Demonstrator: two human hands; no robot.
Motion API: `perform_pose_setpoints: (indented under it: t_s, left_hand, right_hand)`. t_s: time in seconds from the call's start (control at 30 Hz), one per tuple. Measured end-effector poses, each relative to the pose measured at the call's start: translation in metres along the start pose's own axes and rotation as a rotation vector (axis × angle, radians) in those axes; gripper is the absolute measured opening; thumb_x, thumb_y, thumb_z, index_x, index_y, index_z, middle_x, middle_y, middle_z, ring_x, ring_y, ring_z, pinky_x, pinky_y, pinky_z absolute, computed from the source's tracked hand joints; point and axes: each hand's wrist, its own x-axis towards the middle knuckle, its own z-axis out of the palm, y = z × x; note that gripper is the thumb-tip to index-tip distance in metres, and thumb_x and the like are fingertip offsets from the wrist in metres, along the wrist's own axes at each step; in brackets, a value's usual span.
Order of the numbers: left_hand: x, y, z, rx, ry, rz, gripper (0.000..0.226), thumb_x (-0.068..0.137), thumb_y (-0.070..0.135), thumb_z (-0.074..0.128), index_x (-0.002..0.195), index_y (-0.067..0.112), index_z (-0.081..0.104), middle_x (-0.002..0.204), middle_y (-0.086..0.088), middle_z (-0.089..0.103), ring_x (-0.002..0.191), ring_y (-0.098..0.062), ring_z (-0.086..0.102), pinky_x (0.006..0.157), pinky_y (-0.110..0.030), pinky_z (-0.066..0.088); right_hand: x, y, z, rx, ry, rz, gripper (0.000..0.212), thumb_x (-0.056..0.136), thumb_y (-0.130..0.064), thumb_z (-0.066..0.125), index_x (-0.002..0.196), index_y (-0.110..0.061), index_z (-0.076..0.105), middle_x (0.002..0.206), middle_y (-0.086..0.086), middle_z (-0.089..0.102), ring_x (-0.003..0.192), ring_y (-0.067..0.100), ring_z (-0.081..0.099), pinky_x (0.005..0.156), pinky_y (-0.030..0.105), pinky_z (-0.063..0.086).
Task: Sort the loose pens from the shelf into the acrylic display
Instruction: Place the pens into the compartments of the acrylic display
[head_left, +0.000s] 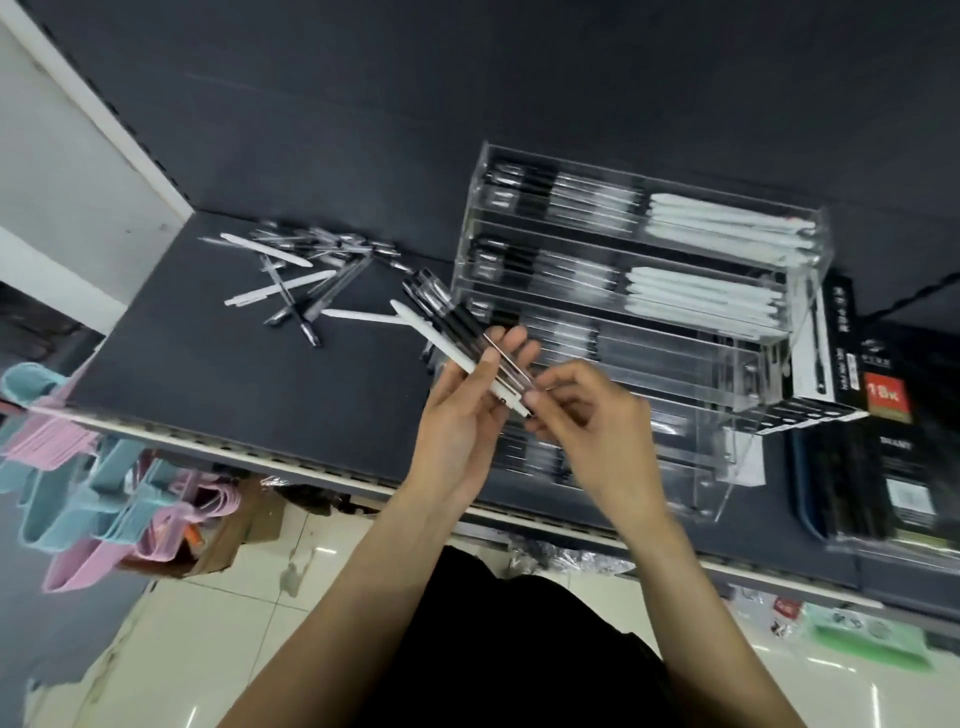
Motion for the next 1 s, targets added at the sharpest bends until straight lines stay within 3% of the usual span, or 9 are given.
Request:
perform_pose_setpoints:
  t_s: [0.17,0.3,0.43,0.53,0.67,0.77,0.9,1.0]
  left_hand:
    - [-0.011,-0.037,0.030,0.374,0.055,-0.022,0.030,0.084,0.027,0.059,0.108,0.014,0.069,0.107,-0.006,0.072,0.094,-0.019,0.068,0.077,-0.026,0.056]
    - [-0.015,-0.048,0.041,0.448,0.132,0.000,0.032,0.079,0.027,0.065,0.103,0.006,0.070,0.096,-0.009,0.074,0.086,-0.019,0.071,0.071,-0.024,0.055]
    - [-0.012,-0.045,0.046,0.402,0.211,0.044,0.017,0.093,0.021,0.055,0.091,0.013,0.070,0.079,0.003,0.074,0.080,-0.010,0.069,0.071,-0.021,0.054]
    - [-0.008,-0.034,0.039,0.428,0.250,0.088,0.022,0.096,0.024,0.053,0.090,0.010,0.069,0.085,0.002,0.072,0.086,-0.015,0.065,0.083,-0.029,0.053]
    - [-0.002,-0.021,0.027,0.501,0.312,0.169,0.025,0.099,0.024,0.049,0.100,0.004,0.063,0.082,0.008,0.070,0.059,0.001,0.058,0.073,-0.021,0.052]
    - [0.004,-0.012,0.019,0.526,0.339,0.193,0.035,0.098,0.028,0.050,0.115,-0.002,0.058,0.100,-0.001,0.073,0.069,-0.002,0.063,0.071,-0.019,0.052]
    - [0.012,-0.004,0.010,0.530,0.349,0.190,0.040,0.097,0.029,0.051,0.119,-0.004,0.055,0.106,-0.008,0.072,0.097,-0.028,0.065,0.077,-0.026,0.055]
    - [0.017,0.000,0.007,0.513,0.332,0.193,0.037,0.098,0.027,0.050,0.116,-0.005,0.055,0.104,-0.006,0.072,0.100,-0.025,0.067,0.078,-0.026,0.055]
  right_hand:
    - [-0.012,0.024,-0.062,0.014,-0.071,0.037,0.008,0.085,-0.012,0.067,0.091,-0.007,0.064,0.080,-0.001,0.071,0.063,0.008,0.070,0.062,0.019,0.056]
    - [-0.009,0.035,-0.087,-0.072,-0.162,0.011,0.003,0.089,-0.020,0.063,0.089,-0.017,0.063,0.085,-0.008,0.071,0.073,0.006,0.069,0.071,0.021,0.054]
    - [0.009,0.033,-0.105,-0.273,-0.015,-0.192,0.009,0.089,-0.026,0.064,0.093,-0.020,0.068,0.089,-0.009,0.068,0.081,0.003,0.062,0.074,0.016,0.049]
    - [0.037,0.020,-0.122,-0.341,0.135,-0.335,0.011,0.088,-0.023,0.065,0.095,-0.016,0.070,0.089,-0.006,0.069,0.077,0.004,0.061,0.074,0.016,0.048]
    - [0.079,0.003,-0.122,-0.586,0.156,-0.503,0.011,0.087,-0.020,0.067,0.095,-0.015,0.071,0.085,-0.005,0.066,0.071,0.006,0.055,0.070,0.017,0.043]
    - [0.102,-0.003,-0.106,-0.733,0.098,-0.526,0.012,0.090,-0.021,0.063,0.096,-0.014,0.071,0.089,0.002,0.069,0.077,0.018,0.063,0.071,0.028,0.049]
    - [0.120,-0.005,-0.090,-0.869,0.071,-0.518,0.019,0.094,-0.020,0.056,0.097,-0.010,0.071,0.100,0.005,0.065,0.082,0.027,0.064,0.070,0.031,0.046]
    - [0.127,-0.007,-0.083,-0.934,0.046,-0.509,0.022,0.096,-0.021,0.053,0.098,-0.009,0.071,0.099,0.006,0.062,0.080,0.029,0.063,0.067,0.031,0.044]
